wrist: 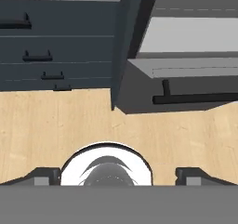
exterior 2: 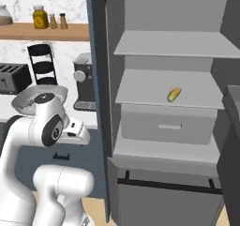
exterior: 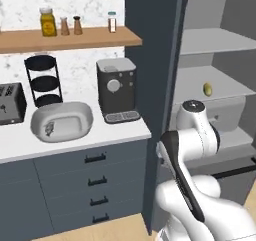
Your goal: Place one cucumber and one fish in each tupperware on the nearby counter, to pack two identical lunches.
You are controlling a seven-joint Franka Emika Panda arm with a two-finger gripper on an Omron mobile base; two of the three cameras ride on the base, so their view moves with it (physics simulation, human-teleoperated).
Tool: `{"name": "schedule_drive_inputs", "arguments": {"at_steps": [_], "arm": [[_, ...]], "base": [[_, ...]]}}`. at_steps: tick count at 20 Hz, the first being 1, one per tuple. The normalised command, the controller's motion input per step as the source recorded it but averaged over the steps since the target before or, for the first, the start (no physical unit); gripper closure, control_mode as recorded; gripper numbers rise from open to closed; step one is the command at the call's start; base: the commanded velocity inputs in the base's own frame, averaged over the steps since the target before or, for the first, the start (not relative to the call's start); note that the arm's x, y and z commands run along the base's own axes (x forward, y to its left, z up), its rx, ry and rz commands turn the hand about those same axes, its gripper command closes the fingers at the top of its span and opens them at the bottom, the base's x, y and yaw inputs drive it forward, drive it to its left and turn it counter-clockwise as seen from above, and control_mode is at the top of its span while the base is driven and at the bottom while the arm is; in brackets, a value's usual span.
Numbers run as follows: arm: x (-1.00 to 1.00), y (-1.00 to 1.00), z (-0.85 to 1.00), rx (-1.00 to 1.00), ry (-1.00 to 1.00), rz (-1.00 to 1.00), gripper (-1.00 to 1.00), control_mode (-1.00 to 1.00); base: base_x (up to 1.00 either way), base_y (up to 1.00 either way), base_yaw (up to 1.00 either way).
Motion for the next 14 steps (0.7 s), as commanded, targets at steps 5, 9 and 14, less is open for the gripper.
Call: {"name": "schedule_drive_inputs", "arguments": {"at_steps": [5,9,14], "arm": [[0.0,0.0,0.0,0.0,0.0,0.0,-1.0,1.0],[0.0,0.0,0.0,0.0,0.0,0.0,-1.0,1.0],[0.0,0.0,0.0,0.0,0.0,0.0,-1.0,1.0]], "base": [[0.21,-0.67,-0.44],[0.33,-0.51,-0.41],[0.44,-0.25,-0.09]]}}
